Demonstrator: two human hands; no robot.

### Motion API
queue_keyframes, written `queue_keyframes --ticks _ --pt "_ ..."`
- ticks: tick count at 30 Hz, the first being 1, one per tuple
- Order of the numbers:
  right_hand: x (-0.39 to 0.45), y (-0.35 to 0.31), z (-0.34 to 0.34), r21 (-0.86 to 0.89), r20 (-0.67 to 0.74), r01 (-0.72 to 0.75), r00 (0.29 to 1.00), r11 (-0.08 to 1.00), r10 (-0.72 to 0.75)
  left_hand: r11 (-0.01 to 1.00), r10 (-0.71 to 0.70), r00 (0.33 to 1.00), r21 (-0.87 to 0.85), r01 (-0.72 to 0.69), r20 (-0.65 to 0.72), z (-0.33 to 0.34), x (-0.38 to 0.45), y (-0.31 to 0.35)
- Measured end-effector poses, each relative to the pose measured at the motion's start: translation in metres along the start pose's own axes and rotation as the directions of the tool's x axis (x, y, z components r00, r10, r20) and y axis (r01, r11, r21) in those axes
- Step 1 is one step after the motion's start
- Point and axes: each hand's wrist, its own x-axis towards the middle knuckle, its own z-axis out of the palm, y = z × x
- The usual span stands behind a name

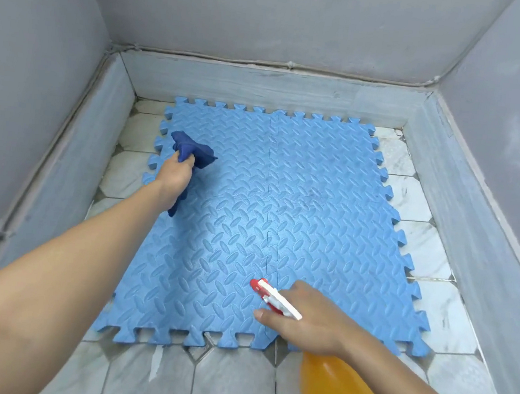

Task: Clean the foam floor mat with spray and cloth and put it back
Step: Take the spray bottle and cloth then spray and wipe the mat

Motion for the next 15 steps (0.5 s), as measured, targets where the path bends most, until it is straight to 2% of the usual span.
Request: queue_keyframes --ticks 4,7,10,12,15 --pt "-0.002 -0.028 0.021 -0.063 0.01 0.046 0.999 0.997 -0.045 0.992 0.072 0.997 -0.104 -0.071 0.001 -0.022 -0.005 0.001" --pt "-0.004 -0.034 0.024 -0.079 0.114 0.11 0.988 0.991 -0.1 0.99 0.075 0.997 -0.121 -0.077 -0.023 -0.035 -0.008 0.001" --pt "-0.007 -0.027 0.022 -0.078 0.153 0.117 0.983 0.99 -0.104 0.989 0.071 0.996 -0.127 -0.077 -0.049 -0.039 -0.007 0.0" --pt "-0.013 -0.017 0.019 -0.049 0.121 0.05 0.992 0.998 -0.044 0.99 0.079 0.995 -0.113 -0.084 -0.055 -0.036 -0.009 0.004" --pt "-0.029 0.009 0.011 0.025 0.04 -0.147 0.989 0.989 0.146 0.989 0.107 0.992 -0.099 -0.113 -0.061 -0.026 -0.01 0.012"
